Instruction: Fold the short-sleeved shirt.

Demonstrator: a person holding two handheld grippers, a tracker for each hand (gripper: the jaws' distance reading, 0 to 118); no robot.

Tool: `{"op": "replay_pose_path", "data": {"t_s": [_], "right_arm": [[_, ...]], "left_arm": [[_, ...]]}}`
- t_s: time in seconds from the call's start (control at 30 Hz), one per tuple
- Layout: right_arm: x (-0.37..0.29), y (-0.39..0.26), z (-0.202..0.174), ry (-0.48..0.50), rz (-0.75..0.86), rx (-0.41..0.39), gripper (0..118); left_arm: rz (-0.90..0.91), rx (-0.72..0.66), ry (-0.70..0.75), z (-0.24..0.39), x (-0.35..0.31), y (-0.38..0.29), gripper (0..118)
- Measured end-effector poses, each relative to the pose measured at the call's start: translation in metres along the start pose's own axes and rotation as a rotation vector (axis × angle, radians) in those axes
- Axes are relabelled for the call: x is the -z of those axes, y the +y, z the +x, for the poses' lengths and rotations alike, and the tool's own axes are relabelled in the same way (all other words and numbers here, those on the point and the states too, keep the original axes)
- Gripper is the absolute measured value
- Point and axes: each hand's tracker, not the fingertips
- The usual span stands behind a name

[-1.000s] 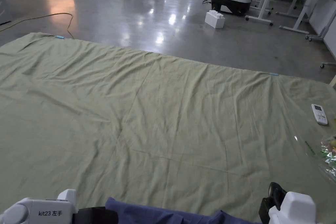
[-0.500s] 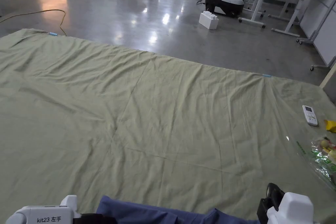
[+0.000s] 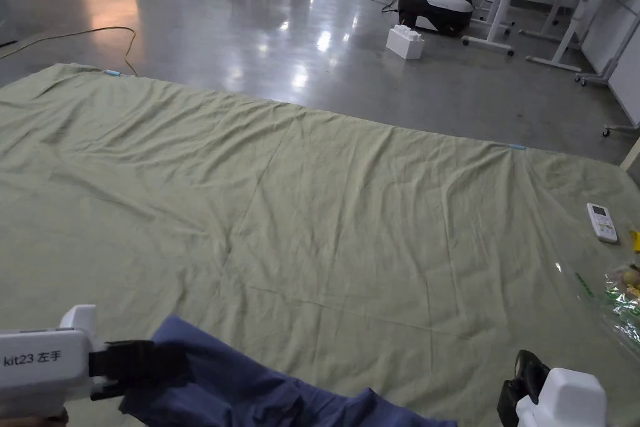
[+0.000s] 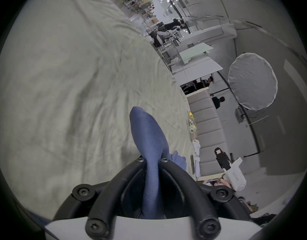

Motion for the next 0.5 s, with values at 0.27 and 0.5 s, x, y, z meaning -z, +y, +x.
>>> {"op": "replay_pose_path", "data": {"t_s": [0.27, 0.5], "right_arm": [[0.002, -0.001, -0.003, 0.02, 0.0, 0.01, 1], [0.002, -0.002, -0.001, 0.02, 0.004, 0.027, 1]], "left_arm": [[0.072, 0.209, 0.308, 0.078, -0.02, 0.004, 8], [0.069, 0.284, 0.321, 0.12, 0.008, -0.02, 9]]}}
